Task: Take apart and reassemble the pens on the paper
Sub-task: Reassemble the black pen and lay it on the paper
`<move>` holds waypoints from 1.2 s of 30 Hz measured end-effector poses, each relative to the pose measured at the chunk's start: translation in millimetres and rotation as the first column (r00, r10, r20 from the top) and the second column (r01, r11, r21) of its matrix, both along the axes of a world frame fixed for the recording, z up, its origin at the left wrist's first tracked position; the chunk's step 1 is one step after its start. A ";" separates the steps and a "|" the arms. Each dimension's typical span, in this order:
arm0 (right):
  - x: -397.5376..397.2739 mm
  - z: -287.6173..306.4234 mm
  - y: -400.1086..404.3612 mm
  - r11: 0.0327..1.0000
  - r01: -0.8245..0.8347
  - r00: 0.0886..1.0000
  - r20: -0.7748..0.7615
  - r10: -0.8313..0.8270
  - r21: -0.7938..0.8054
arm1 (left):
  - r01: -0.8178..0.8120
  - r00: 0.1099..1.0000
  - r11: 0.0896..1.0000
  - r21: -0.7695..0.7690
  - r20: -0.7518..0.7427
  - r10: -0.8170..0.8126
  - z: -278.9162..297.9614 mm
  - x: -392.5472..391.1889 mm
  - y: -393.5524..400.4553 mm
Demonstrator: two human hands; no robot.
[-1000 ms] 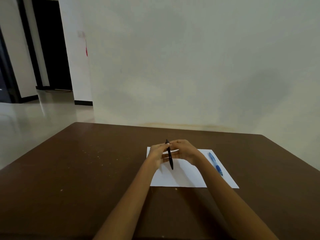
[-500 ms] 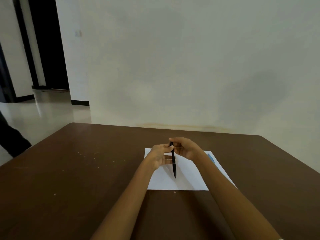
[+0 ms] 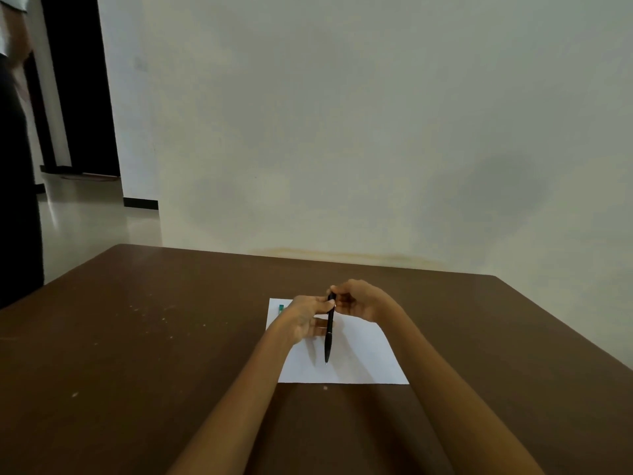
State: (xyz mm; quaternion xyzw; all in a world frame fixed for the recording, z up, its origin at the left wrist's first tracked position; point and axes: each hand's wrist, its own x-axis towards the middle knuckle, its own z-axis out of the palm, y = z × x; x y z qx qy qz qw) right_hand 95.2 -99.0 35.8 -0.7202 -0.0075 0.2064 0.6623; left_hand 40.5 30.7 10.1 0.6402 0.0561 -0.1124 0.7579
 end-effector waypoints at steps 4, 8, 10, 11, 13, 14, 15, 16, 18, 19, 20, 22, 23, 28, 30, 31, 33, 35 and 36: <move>0.6 -1.4 -3.7 1.000 0.007 1.000 -0.006 -0.007 -0.014 | 0.017 1.000 1.000 0.015 -0.007 -0.017 2.2 -0.6 -0.3; 1.8 -2.7 -8.5 1.000 0.023 0.999 -0.025 -0.022 0.016 | 0.017 1.000 0.999 0.040 -0.006 -0.017 4.9 -1.7 -2.9; 2.0 -1.5 -10.2 0.999 0.019 0.999 -0.034 -0.018 0.026 | 0.019 1.000 0.999 0.042 -0.007 -0.019 5.7 -2.1 -4.0; 1.8 -1.2 -10.8 0.999 0.018 0.999 -0.041 -0.017 0.029 | 0.019 1.000 0.999 0.041 -0.010 -0.019 6.0 -2.2 -4.5; 1.2 -1.2 -11.5 0.999 0.023 0.998 -0.060 -0.021 0.038 | 0.019 1.000 0.999 0.041 -0.020 -0.018 6.8 -2.4 -5.2; 1.0 -1.5 -11.8 0.999 0.031 0.997 -0.069 -0.028 0.041 | 0.018 1.000 0.999 0.045 -0.025 -0.017 6.9 -2.7 -5.5; 0.5 -1.7 -11.8 0.999 0.039 0.996 -0.076 -0.036 0.037 | 0.017 0.999 0.998 0.053 -0.028 -0.015 6.5 -2.7 -5.8; 0.0 -1.6 -11.4 0.999 0.041 0.996 -0.078 -0.039 0.025 | 0.012 1.000 0.998 0.063 -0.029 -0.011 5.4 -2.2 -5.9; -0.9 -1.0 -10.3 0.999 0.037 0.997 -0.073 -0.038 -0.016 | -0.003 1.000 0.996 0.086 -0.030 0.005 2.9 -0.8 -6.6; -1.1 -0.5 -9.6 0.999 0.035 0.997 -0.068 -0.038 -0.035 | -0.014 0.999 0.995 0.102 -0.030 0.018 1.5 0.1 -7.2; -1.4 0.2 -8.8 0.998 0.036 0.997 -0.064 -0.039 -0.051 | -0.028 0.999 0.993 0.118 -0.030 0.031 0.0 1.3 -8.1; -1.9 1.7 -6.6 0.996 0.033 0.998 -0.050 -0.037 -0.079 | -0.049 0.998 0.990 0.129 -0.031 0.053 -1.2 2.6 -9.5; -2.3 2.2 -5.5 0.996 0.029 0.999 -0.043 -0.033 -0.090 | -0.056 0.998 0.990 0.129 -0.033 0.061 -1.3 2.8 -10.1; -3.0 1.5 -8.8 0.993 0.069 0.997 -0.015 -0.070 -0.093 | -0.046 0.998 0.990 0.133 -0.041 0.052 1.0 0.5 -13.3; -1.6 0.2 -11.8 0.994 0.095 0.995 -0.008 -0.096 -0.052 | -0.030 0.998 0.990 0.137 -0.043 0.037 3.0 -1.7 -12.3; -1.7 -0.8 -13.5 0.995 0.096 0.995 -0.010 -0.096 -0.030 | -0.028 0.998 0.990 0.137 -0.044 0.035 4.2 -3.0 -11.7; -1.8 -3.4 -16.9 0.994 0.103 0.994 -0.021 -0.103 0.026 | -0.035 0.998 0.990 0.135 -0.043 0.041 5.8 -3.9 -9.5; 1.8 -7.0 -17.4 0.989 0.138 0.990 0.006 -0.138 0.052 | -0.045 0.998 0.991 0.129 -0.044 0.051 7.7 -3.9 -4.4; 3.3 -9.5 -19.1 0.985 0.173 0.983 0.055 -0.174 0.014 | -0.050 0.997 0.991 0.126 -0.047 0.056 8.3 -4.8 -3.7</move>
